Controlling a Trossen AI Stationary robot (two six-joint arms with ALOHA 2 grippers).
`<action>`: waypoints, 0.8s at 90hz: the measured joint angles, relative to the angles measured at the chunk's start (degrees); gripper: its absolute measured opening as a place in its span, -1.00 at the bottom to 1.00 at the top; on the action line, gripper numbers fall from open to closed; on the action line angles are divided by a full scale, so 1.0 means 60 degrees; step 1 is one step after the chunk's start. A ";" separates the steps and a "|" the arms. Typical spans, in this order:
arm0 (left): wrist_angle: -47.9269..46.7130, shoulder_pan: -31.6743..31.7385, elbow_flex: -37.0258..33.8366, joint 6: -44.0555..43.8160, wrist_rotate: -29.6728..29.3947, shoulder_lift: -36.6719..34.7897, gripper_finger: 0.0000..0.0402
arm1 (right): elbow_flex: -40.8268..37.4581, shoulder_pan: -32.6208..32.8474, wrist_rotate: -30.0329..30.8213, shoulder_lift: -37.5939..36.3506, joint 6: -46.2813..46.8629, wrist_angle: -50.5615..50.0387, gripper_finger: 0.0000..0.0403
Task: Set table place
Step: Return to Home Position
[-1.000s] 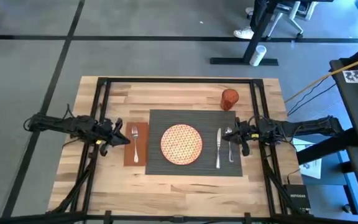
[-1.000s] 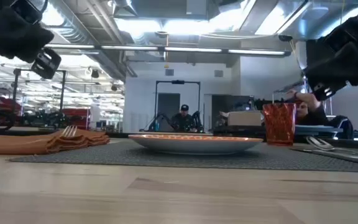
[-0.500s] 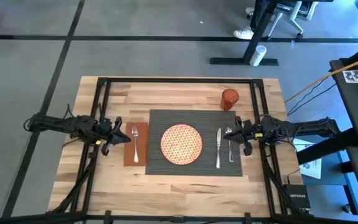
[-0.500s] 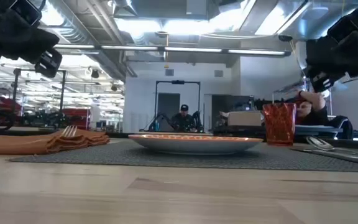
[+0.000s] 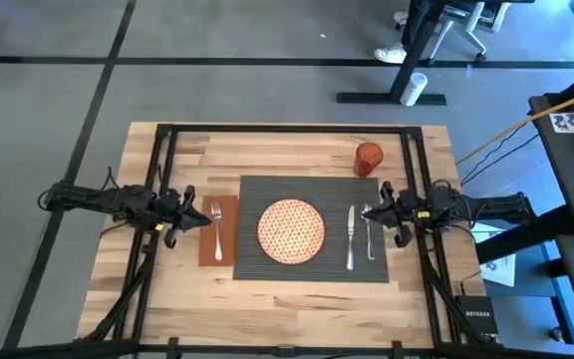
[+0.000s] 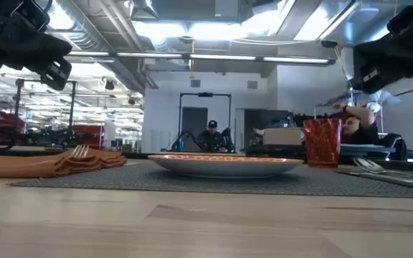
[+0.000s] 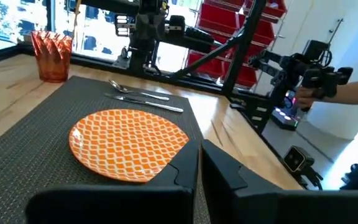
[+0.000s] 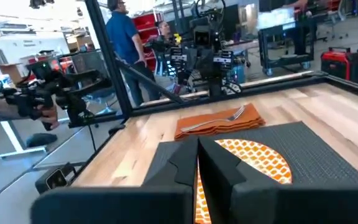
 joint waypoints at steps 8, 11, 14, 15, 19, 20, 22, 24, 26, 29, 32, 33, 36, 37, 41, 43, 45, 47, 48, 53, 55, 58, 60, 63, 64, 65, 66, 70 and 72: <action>0.0002 0.0000 -0.0004 -0.0031 -0.0009 0.0004 -1.00 | 0.0000 0.0004 0.0474 0.0003 0.0546 -0.0097 -1.00; 0.0007 0.0000 -0.0004 -0.0055 -0.0029 0.0004 -1.00 | 0.0000 0.0000 0.0606 0.0004 0.0752 -0.0112 -1.00; 0.0007 0.0000 -0.0004 -0.0111 -0.0032 0.0011 -1.00 | 0.0000 0.0001 0.0671 0.0004 0.0915 -0.0109 -1.00; 0.0007 0.0000 -0.0004 -0.0134 -0.0034 0.0013 -1.00 | 0.0000 0.0000 0.0675 0.0004 0.0969 -0.0109 -1.00; 0.0007 0.0000 -0.0004 -0.0253 -0.0036 0.0011 -1.00 | 0.0000 0.0000 0.0673 0.0004 0.1132 -0.0113 -1.00; 0.0007 0.0000 -0.0004 -0.0308 -0.0036 0.0011 -1.00 | 0.0000 0.0000 0.0669 0.0004 0.1154 -0.0113 -1.00; 0.0007 0.0000 -0.0004 -0.0355 -0.0036 0.0015 -1.00 | 0.0000 0.0000 0.0666 0.0004 0.1210 -0.0113 -1.00; 0.0007 0.0000 -0.0004 -0.0420 -0.0039 0.0015 -1.00 | 0.0000 0.0004 0.0664 0.0004 0.1272 -0.0113 -1.00; 0.0007 0.0000 -0.0004 -0.0473 -0.0039 0.0015 -1.00 | 0.0000 0.0004 0.0666 0.0004 0.1324 -0.0113 -1.00; 0.0007 0.0000 -0.0004 -0.0592 -0.0039 0.0018 -1.00 | 0.0000 0.0004 0.0662 0.0004 0.1360 -0.0113 -1.00; 0.0007 0.0000 -0.0004 -0.0659 -0.0039 0.0020 -1.00 | 0.0000 0.0004 0.0662 0.0004 0.1350 -0.0113 -1.00; 0.0007 0.0000 -0.0004 -0.0670 -0.0039 0.0022 -1.00 | 0.0000 0.0004 0.0662 0.0004 0.1339 -0.0113 -1.00; 0.0007 0.0000 -0.0004 -0.0738 -0.0039 0.0025 -1.00 | 0.0000 0.0004 0.0662 0.0004 0.1311 -0.0116 -1.00; 0.0007 0.0000 -0.0004 -0.0768 -0.0039 0.0029 -1.00 | 0.0000 0.0004 0.0662 0.0004 0.1306 -0.0116 -1.00; 0.0007 0.0000 -0.0004 -0.0780 -0.0039 0.0033 -1.00 | 0.0000 0.0004 0.0662 0.0004 0.1293 -0.0116 -1.00; 0.0007 0.0000 -0.0004 -0.0718 -0.0039 0.0033 -1.00 | 0.0000 0.0004 0.0662 0.0004 0.1288 -0.0116 -1.00; 0.0007 0.0000 -0.0004 -0.0637 -0.0039 0.0033 -1.00 | 0.0000 0.0004 0.0662 0.0004 0.1285 -0.0116 -1.00; 0.0007 0.0000 -0.0004 -0.0588 -0.0039 0.0033 -1.00 | 0.0000 0.0004 0.0662 0.0004 0.1283 -0.0116 -1.00; 0.0007 0.0000 -0.0004 -0.0567 -0.0039 0.0033 -1.00 | 0.0000 0.0004 0.0663 0.0004 0.1281 -0.0116 -1.00; 0.0007 0.0000 -0.0004 -0.0488 -0.0039 0.0033 -1.00 | 0.0000 0.0004 0.0662 0.0004 0.1281 -0.0118 -1.00; 0.0007 0.0000 -0.0004 -0.0513 -0.0039 0.0033 -1.00 | 0.0000 0.0004 0.0662 0.0004 0.1281 -0.0116 -1.00; 0.0007 0.0000 -0.0004 -0.0613 -0.0039 0.0033 -1.00 | 0.0000 0.0004 0.0662 0.0004 0.1281 -0.0120 -1.00; 0.0007 0.0000 -0.0004 -0.0685 -0.0043 0.0033 -1.00 | 0.0000 0.0004 0.0662 0.0004 0.1281 -0.0120 -1.00; 0.0007 0.0000 -0.0004 -0.0767 -0.0039 0.0033 -1.00 | 0.0000 0.0004 0.0662 0.0004 0.1281 -0.0120 -1.00; 0.0007 0.0000 -0.0004 -0.0762 -0.0039 0.0033 -1.00 | 0.0000 0.0004 0.0662 0.0004 0.1281 -0.0120 -1.00; 0.0007 0.0000 -0.0004 -0.0747 -0.0039 0.0033 -1.00 | 0.0000 0.0004 0.0662 0.0004 0.1281 -0.0120 -1.00; 0.0007 0.0000 -0.0004 -0.0710 -0.0039 0.0033 -1.00 | 0.0000 0.0004 0.0662 0.0004 0.1281 -0.0120 -1.00; 0.0007 0.0000 -0.0004 -0.0359 -0.0032 0.0033 -1.00 | 0.0000 0.0004 0.0662 0.0004 0.1278 -0.0120 -1.00; 0.0007 0.0000 -0.0004 -0.0070 -0.0030 0.0033 -1.00 | 0.0000 0.0004 0.0662 0.0004 0.1278 -0.0120 -1.00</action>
